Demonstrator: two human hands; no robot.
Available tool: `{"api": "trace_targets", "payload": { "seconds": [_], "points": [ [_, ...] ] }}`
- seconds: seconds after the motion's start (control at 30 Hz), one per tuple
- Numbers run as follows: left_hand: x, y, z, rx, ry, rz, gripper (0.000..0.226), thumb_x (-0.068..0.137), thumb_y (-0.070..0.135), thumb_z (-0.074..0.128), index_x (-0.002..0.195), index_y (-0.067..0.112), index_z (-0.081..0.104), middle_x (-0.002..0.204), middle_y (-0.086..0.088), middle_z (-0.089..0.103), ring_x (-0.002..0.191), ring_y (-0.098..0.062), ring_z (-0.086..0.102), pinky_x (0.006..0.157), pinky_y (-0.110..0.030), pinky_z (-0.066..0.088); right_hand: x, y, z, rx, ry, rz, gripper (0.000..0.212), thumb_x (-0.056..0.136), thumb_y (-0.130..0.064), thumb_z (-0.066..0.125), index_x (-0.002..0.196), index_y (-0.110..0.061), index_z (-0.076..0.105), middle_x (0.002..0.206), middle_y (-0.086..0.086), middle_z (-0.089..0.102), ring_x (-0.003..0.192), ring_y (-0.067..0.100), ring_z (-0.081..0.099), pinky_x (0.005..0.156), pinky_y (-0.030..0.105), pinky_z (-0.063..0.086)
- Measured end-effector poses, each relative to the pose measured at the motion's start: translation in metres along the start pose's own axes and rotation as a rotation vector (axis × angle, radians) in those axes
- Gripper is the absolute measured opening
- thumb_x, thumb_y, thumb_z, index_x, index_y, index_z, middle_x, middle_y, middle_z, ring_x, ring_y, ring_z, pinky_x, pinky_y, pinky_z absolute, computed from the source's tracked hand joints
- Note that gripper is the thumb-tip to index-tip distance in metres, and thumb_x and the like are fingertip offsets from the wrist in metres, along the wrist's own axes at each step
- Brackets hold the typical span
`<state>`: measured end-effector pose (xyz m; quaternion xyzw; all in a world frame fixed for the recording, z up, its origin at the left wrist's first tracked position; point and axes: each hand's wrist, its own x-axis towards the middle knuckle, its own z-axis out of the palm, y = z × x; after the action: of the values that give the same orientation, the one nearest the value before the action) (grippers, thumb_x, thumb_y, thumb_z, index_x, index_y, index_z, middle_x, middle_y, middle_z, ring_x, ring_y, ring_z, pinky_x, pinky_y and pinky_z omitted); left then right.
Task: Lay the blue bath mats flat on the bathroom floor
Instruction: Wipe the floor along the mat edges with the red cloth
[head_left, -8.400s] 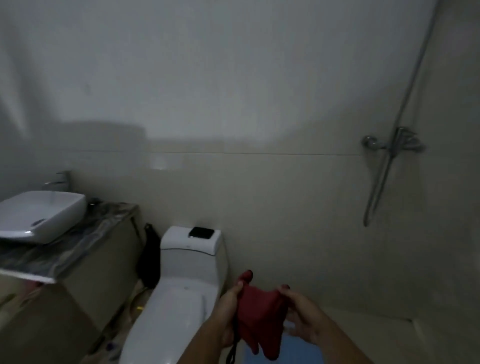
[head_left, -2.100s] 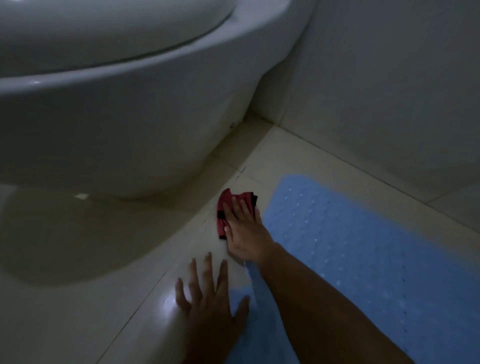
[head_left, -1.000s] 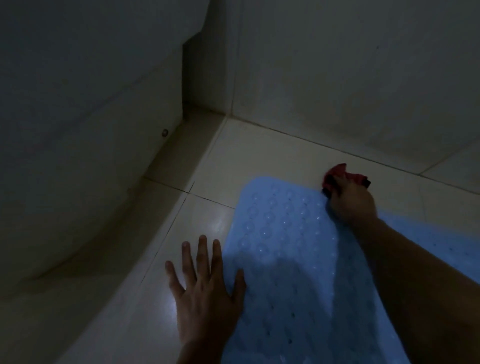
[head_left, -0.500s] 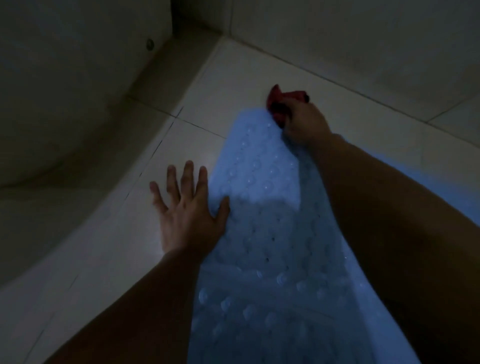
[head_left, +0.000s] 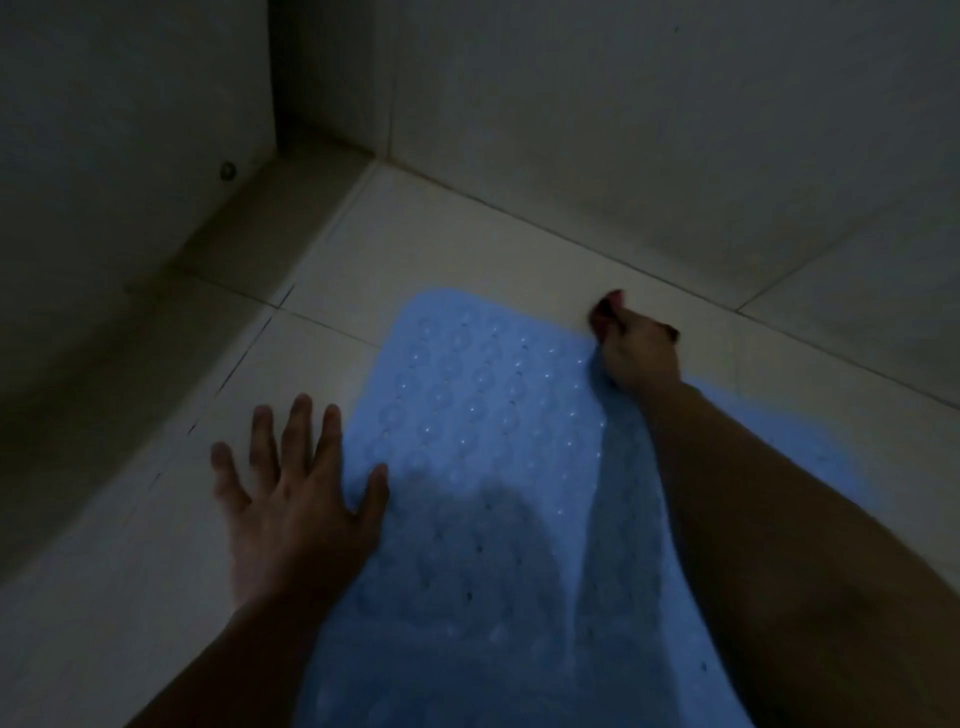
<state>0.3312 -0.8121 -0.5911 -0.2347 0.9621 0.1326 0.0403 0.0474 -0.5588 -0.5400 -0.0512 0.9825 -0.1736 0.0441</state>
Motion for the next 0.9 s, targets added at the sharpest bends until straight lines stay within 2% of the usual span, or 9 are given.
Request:
{"api": "trace_targets", "payload": {
  "seconds": [0.13, 0.2, 0.3, 0.37, 0.47, 0.57, 0.7, 0.8, 0.9],
  "points": [
    [0.0, 0.0, 0.0, -0.011, 0.018, -0.015, 0.087, 0.092, 0.079, 0.004, 0.162, 0.029, 0.016, 0.172, 0.0, 0.003, 0.157, -0.026, -0.012, 0.123, -0.062, -0.004, -0.001, -0.031, 0.024, -0.002, -0.143, -0.259, 0.048, 0.101, -0.021, 0.042, 0.149, -0.025, 0.045, 0.136, 0.017, 0.058, 0.122, 0.036, 0.054, 0.102, 0.038, 0.044],
    [0.0, 0.001, 0.001, 0.006, 0.016, -0.023, 0.089, 0.091, 0.08, 0.004, 0.161, 0.029, 0.018, 0.171, -0.001, 0.007, 0.158, -0.027, -0.007, 0.123, -0.062, -0.002, -0.005, -0.013, 0.02, -0.021, -0.161, -0.281, 0.052, 0.094, -0.032, 0.039, 0.146, -0.03, 0.046, 0.132, 0.015, 0.057, 0.117, 0.037, 0.054, 0.097, 0.04, 0.047],
    [-0.001, 0.002, 0.002, 0.008, 0.038, -0.016, 0.089, 0.09, 0.08, 0.007, 0.161, 0.027, 0.021, 0.171, -0.002, 0.01, 0.158, -0.028, -0.005, 0.123, -0.062, -0.003, 0.0, 0.045, -0.005, -0.132, -0.147, -0.158, 0.049, 0.083, -0.042, 0.046, 0.128, -0.023, 0.053, 0.114, 0.015, 0.062, 0.104, 0.038, 0.06, 0.089, 0.041, 0.05],
    [-0.001, 0.002, 0.003, 0.008, 0.062, -0.009, 0.088, 0.091, 0.079, 0.01, 0.16, 0.027, 0.025, 0.17, -0.003, 0.014, 0.158, -0.028, -0.001, 0.123, -0.062, -0.003, -0.001, 0.077, -0.023, -0.188, -0.151, 0.019, 0.046, 0.087, -0.031, 0.058, 0.13, -0.015, 0.054, 0.122, 0.019, 0.06, 0.11, 0.041, 0.059, 0.096, 0.043, 0.048],
    [0.0, 0.001, 0.008, 0.003, 0.075, -0.024, 0.087, 0.09, 0.081, 0.013, 0.158, 0.029, 0.028, 0.169, -0.002, 0.017, 0.158, -0.028, 0.003, 0.123, -0.06, -0.002, -0.001, 0.095, -0.023, -0.159, -0.122, 0.071, 0.038, 0.1, -0.022, 0.045, 0.135, -0.01, 0.053, 0.136, 0.023, 0.053, 0.122, 0.042, 0.052, 0.104, 0.042, 0.042],
    [0.002, 0.0, 0.014, 0.032, 0.083, -0.052, 0.087, 0.088, 0.083, 0.015, 0.158, 0.033, 0.028, 0.168, 0.0, 0.02, 0.157, -0.027, 0.006, 0.123, -0.06, 0.002, 0.002, 0.089, -0.012, -0.133, -0.203, 0.078, 0.053, 0.103, -0.039, 0.04, 0.151, -0.017, 0.039, 0.159, 0.018, 0.029, 0.145, 0.042, 0.027, 0.12, 0.048, 0.025],
    [0.008, 0.001, 0.015, 0.089, 0.053, -0.105, 0.088, 0.084, 0.087, 0.012, 0.156, 0.039, 0.028, 0.167, 0.0, 0.022, 0.156, -0.028, 0.009, 0.122, -0.063, 0.005, -0.001, 0.095, -0.009, -0.175, -0.295, 0.107, 0.066, 0.103, -0.046, 0.037, 0.16, -0.024, 0.011, 0.168, 0.01, -0.001, 0.154, 0.038, -0.003, 0.123, 0.058, 0.011],
    [0.009, 0.02, 0.005, 0.183, 0.112, -0.007, 0.073, 0.089, 0.061, 0.027, 0.156, 0.032, 0.035, 0.162, -0.009, 0.034, 0.153, -0.04, 0.015, 0.117, -0.074, 0.007, 0.001, 0.098, -0.007, -0.17, -0.304, 0.088, 0.066, 0.104, -0.047, 0.033, 0.161, -0.024, 0.006, 0.168, 0.01, -0.006, 0.154, 0.036, -0.009, 0.123, 0.058, 0.008],
    [0.01, 0.089, 0.005, 0.107, 0.308, 0.313, 0.08, 0.069, 0.032, 0.054, 0.148, 0.018, 0.049, 0.156, -0.018, 0.041, 0.148, -0.051, 0.023, 0.114, -0.073, 0.01, 0.006, 0.1, -0.004, -0.163, -0.311, 0.098, 0.067, 0.104, -0.047, 0.033, 0.16, -0.025, 0.005, 0.168, 0.009, -0.008, 0.154, 0.034, -0.01, 0.123, 0.058, 0.007]
  ]
}}
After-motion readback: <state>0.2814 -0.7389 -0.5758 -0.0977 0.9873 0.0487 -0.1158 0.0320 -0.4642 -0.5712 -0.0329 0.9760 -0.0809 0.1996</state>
